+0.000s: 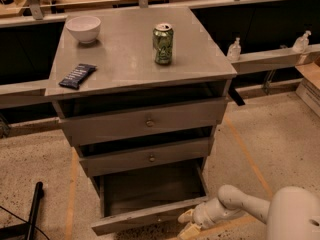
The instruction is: Close bottom drawer
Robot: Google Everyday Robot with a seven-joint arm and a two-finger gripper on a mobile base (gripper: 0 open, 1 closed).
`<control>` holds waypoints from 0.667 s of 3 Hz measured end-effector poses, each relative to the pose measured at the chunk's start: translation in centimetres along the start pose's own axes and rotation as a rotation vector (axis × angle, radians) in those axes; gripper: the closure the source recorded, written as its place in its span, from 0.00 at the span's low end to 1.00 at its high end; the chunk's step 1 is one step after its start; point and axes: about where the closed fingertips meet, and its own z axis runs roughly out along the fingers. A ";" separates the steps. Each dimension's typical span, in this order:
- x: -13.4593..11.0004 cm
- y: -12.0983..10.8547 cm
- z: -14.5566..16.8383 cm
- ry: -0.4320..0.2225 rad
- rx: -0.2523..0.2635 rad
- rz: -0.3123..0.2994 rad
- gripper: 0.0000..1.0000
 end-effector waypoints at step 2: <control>0.6 -4.0 1.7 -0.060 0.089 -0.041 0.93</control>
Offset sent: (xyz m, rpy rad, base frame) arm 0.0551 0.0025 -0.0476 0.0226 -0.1591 -0.1041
